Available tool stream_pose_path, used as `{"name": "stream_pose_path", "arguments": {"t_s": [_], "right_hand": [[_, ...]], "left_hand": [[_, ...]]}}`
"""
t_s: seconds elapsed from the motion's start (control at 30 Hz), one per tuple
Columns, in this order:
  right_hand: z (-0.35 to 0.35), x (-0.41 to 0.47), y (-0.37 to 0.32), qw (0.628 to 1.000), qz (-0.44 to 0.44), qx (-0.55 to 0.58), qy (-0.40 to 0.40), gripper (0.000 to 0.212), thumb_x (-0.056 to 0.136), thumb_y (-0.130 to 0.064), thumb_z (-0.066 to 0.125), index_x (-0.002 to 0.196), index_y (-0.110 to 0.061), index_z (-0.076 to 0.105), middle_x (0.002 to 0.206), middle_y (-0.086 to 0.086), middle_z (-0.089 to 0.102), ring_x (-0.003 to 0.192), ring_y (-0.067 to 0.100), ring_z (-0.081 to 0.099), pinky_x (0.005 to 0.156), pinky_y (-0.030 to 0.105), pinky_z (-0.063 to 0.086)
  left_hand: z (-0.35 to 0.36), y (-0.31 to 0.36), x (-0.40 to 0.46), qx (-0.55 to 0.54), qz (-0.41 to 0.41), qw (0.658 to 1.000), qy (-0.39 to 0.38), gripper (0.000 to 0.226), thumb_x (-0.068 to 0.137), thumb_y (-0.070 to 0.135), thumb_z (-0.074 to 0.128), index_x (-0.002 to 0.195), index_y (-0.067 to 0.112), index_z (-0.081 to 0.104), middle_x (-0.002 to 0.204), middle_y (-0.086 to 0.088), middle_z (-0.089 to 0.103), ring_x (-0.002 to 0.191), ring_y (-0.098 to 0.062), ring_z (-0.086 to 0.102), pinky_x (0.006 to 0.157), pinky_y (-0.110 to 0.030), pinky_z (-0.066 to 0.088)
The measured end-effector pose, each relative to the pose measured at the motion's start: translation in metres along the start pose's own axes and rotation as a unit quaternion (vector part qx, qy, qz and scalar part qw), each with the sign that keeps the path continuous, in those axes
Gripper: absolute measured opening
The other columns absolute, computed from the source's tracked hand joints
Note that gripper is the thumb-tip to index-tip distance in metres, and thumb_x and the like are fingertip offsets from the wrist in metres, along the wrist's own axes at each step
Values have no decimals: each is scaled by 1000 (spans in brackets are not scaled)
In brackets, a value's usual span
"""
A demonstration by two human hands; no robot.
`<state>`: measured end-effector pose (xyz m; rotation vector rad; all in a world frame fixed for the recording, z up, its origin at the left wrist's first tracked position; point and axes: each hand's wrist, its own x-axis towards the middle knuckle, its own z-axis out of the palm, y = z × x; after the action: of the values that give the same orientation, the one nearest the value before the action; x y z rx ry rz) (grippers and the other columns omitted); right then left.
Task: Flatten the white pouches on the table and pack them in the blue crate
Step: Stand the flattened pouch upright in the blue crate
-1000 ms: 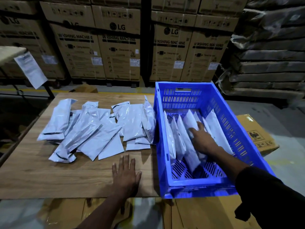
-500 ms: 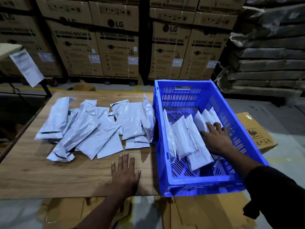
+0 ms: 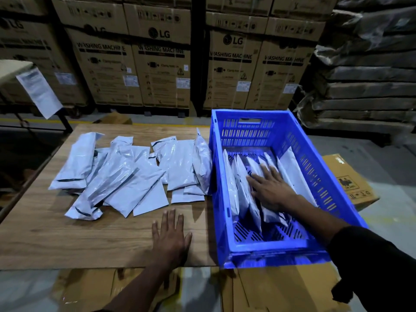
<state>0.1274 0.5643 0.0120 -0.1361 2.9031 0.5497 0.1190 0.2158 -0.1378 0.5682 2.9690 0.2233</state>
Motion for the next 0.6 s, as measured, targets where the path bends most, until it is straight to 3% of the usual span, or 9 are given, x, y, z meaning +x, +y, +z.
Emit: {"name": "stream_pose_path", "arguments": {"t_s": [0.07,0.13,0.23,0.33,0.47,0.53,0.6], "right_hand": [[-6,3,-7,1000,5,15,-10,56,106,-41,12,157,-19,17,164,-2,24,152,39,-8,120,58,-10],[-7,6,-9,998,34,43,-32,50,106,-43,19,152,-22,25,162,-4,25,152,40,-1,118,63,2],[-3,7,-6,986,100,94,-93,49,101,-45,31,147,-29,30,166,-4,6,150,42,4,112,70,16],[1,4,-11,980,134,128,-77,55,98,-42,37,149,-29,25,166,4,-10,150,42,-1,111,72,16],[0,6,-20,974,174,130,-67,59,93,-35,43,150,-33,25,165,13,-13,147,50,-10,112,72,11],[-2,6,-22,968,195,134,-87,61,91,-28,43,149,-38,25,164,13,-15,145,52,-17,108,78,3],[-3,5,-22,969,204,103,-92,47,92,-29,41,137,-37,45,165,13,-11,144,53,-20,102,82,-4]], "left_hand": [[-1,0,0,0,3,1000,7,70,85,57,40,133,12,65,148,-16,53,136,-37,49,110,-52,17],[-1,-1,-2,1,10,1000,8,70,85,57,41,133,12,65,148,-16,53,135,-37,50,109,-52,19],[-2,-4,-3,0,19,1000,8,69,85,57,41,134,13,64,148,-16,53,137,-35,46,108,-53,20],[-1,-6,-4,-16,19,1000,16,67,91,57,37,135,12,63,149,-17,52,139,-33,37,108,-56,22],[0,-7,-5,-35,13,999,15,80,103,60,8,135,10,61,149,-20,51,138,-37,46,109,-59,21],[0,-6,-6,-37,13,999,14,78,103,59,12,136,9,62,150,-20,49,138,-38,46,111,-59,21],[0,-5,-6,-35,12,999,14,71,101,58,24,136,9,62,151,-20,49,139,-38,46,112,-58,19]]}}
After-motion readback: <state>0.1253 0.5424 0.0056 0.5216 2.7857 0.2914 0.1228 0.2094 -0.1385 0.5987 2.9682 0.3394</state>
